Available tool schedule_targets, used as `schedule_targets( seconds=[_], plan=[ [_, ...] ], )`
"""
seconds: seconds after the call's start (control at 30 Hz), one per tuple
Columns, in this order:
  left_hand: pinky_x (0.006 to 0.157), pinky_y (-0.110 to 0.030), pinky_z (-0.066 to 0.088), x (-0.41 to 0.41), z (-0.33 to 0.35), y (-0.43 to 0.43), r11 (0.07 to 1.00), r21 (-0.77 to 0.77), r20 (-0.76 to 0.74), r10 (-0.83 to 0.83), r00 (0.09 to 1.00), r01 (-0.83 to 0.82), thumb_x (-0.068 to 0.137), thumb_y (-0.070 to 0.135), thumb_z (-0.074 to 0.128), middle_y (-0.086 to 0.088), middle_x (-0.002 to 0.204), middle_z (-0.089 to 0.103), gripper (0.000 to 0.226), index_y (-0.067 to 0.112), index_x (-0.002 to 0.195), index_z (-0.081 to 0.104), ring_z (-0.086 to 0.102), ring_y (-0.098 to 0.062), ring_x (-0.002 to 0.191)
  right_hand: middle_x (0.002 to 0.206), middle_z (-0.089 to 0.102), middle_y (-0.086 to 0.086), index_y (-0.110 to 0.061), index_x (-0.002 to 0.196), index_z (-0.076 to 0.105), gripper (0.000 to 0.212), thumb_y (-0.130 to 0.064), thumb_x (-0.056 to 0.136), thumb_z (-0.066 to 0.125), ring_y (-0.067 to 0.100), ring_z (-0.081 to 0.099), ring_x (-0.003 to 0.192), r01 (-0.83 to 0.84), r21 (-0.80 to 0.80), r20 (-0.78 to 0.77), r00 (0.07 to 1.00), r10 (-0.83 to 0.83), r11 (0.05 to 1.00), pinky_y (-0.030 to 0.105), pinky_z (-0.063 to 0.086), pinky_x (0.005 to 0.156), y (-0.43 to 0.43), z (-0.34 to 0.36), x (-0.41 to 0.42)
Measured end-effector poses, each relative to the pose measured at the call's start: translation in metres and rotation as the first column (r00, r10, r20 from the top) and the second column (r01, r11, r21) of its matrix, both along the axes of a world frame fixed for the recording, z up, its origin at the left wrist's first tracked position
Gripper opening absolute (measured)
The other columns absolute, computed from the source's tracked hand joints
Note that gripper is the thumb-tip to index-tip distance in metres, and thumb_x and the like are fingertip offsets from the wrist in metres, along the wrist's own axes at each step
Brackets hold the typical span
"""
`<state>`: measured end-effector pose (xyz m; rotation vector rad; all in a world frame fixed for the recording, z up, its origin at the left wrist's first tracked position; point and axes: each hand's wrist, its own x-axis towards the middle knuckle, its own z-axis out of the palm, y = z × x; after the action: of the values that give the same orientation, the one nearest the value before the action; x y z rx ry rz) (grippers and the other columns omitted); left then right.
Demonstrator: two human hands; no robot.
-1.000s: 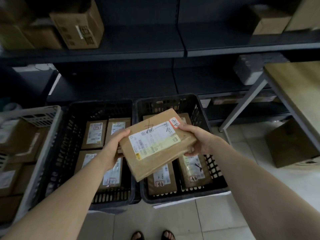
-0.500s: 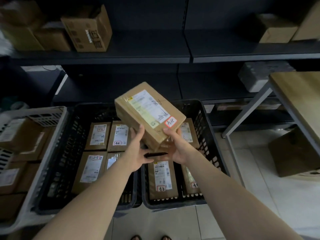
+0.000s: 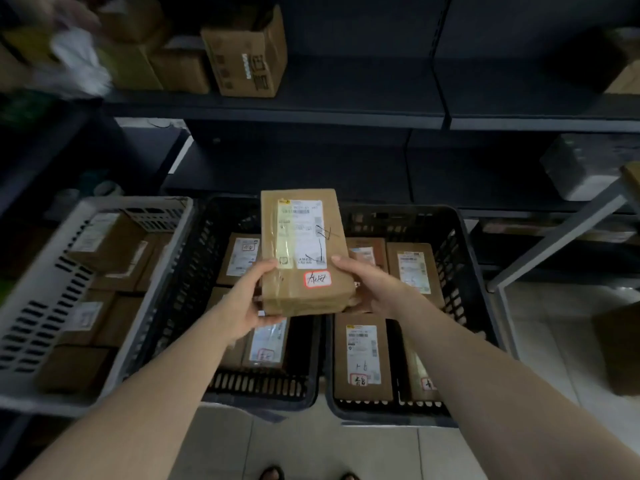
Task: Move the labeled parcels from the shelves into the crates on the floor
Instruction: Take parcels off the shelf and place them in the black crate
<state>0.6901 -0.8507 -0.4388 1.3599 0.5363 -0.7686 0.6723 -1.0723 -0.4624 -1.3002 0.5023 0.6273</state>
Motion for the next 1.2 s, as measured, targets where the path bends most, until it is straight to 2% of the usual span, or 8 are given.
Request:
schedule_targets(
  seconds=[0.17, 0.27, 0.43, 0.6, 0.73, 0.83, 1.03, 1.2],
  plan=[
    [0.096, -0.04, 0.039, 0.025, -0.004, 0.053, 0.91, 0.4, 0.118, -0.163, 0.98, 0.103, 0.091, 0.048, 0.05, -0.004, 0.123, 0.06, 0.042, 0.026, 0.126, 0.054, 0.054, -0.024, 0.112, 0.116, 0.065, 0.001, -0.035, 0.133, 0.046, 0.058, -0.043, 0.081, 0.07, 0.025, 0.063, 0.103, -0.01, -0.07, -0.009, 1.0, 0.01, 0.997, 0.045, 0.056, 0.084, 0.063, -0.001, 0.028],
    [0.087, -0.028, 0.039, 0.045, -0.013, 0.09, 0.601, 0.791, 0.251, -0.489, 0.835, 0.114, 0.098, 0.035, 0.044, -0.005, 0.128, 0.057, 0.036, 0.018, 0.128, 0.054, 0.052, -0.023, 0.116, 0.112, 0.063, -0.005, -0.034, 0.137, 0.043, 0.058, -0.04, 0.085, 0.068, 0.02, 0.062, 0.096, 0.021, -0.138, -0.01, 1.0, -0.022, 0.99, 0.036, 0.053, 0.072, 0.093, -0.01, 0.044],
    [0.093, -0.037, 0.046, 0.088, -0.045, 0.157, 0.215, 0.955, 0.06, -0.814, 0.578, 0.204, 0.096, 0.037, 0.046, -0.001, 0.131, 0.051, 0.035, 0.026, 0.128, 0.053, 0.052, -0.023, 0.115, 0.098, 0.059, -0.008, -0.032, 0.132, 0.041, 0.048, -0.03, 0.09, 0.065, 0.014, 0.059, 0.084, 0.116, -0.161, -0.037, 0.992, -0.123, 0.98, 0.03, 0.046, 0.06, 0.145, -0.032, 0.074],
    [0.101, -0.039, 0.038, 0.139, -0.074, 0.2, 0.213, 0.971, 0.145, -0.89, 0.431, 0.112, 0.094, 0.031, 0.048, 0.003, 0.131, 0.053, 0.034, 0.026, 0.127, 0.055, 0.043, -0.022, 0.125, 0.095, 0.065, -0.006, -0.028, 0.121, 0.045, 0.037, -0.025, 0.09, 0.065, 0.015, 0.064, 0.081, 0.238, -0.168, -0.046, 0.967, -0.249, 0.956, 0.028, 0.05, 0.059, 0.196, -0.069, 0.117],
    [0.103, -0.039, 0.035, 0.174, -0.101, 0.22, 0.256, 0.966, 0.226, -0.903, 0.365, 0.034, 0.092, 0.024, 0.051, 0.001, 0.127, 0.054, 0.034, 0.022, 0.126, 0.058, 0.041, -0.022, 0.125, 0.112, 0.066, 0.002, -0.026, 0.142, 0.039, 0.054, -0.026, 0.094, 0.061, 0.019, 0.066, 0.09, 0.311, -0.273, 0.003, 0.947, -0.322, 0.911, 0.031, 0.053, 0.066, 0.228, -0.115, 0.16],
    [0.103, -0.04, 0.036, 0.185, -0.121, 0.226, 0.321, 0.945, 0.279, -0.889, 0.363, 0.061, 0.091, 0.021, 0.053, -0.002, 0.127, 0.054, 0.037, 0.019, 0.128, 0.056, 0.042, -0.024, 0.124, 0.12, 0.065, 0.016, -0.028, 0.142, 0.041, 0.049, -0.014, 0.096, 0.051, 0.027, 0.065, 0.092, 0.17, -0.475, 0.056, 0.985, -0.163, 0.863, 0.042, 0.056, 0.082, 0.244, -0.144, 0.183],
    [0.105, -0.036, 0.033, 0.181, -0.134, 0.233, 0.345, 0.932, 0.288, -0.889, 0.356, 0.107, 0.092, 0.019, 0.052, -0.003, 0.131, 0.05, 0.041, 0.018, 0.133, 0.051, 0.038, -0.023, 0.127, 0.137, 0.043, 0.017, -0.027, 0.151, 0.026, 0.07, -0.001, 0.092, 0.053, 0.035, 0.065, 0.095, -0.064, -0.71, 0.027, 0.993, 0.118, 0.701, 0.043, 0.057, 0.079, 0.253, -0.148, 0.198],
    [0.103, -0.038, 0.038, 0.169, -0.107, 0.23, 0.342, 0.93, 0.258, -0.867, 0.427, 0.132, 0.093, 0.019, 0.05, -0.002, 0.134, 0.051, 0.04, 0.019, 0.133, 0.05, 0.043, -0.024, 0.124, 0.157, 0.015, 0.011, -0.024, 0.15, 0.028, 0.06, -0.005, 0.095, 0.041, 0.036, 0.037, 0.133, -0.209, -0.863, -0.015, 0.921, 0.389, 0.459, 0.043, 0.041, 0.106, 0.25, -0.117, 0.179]
  ],
)
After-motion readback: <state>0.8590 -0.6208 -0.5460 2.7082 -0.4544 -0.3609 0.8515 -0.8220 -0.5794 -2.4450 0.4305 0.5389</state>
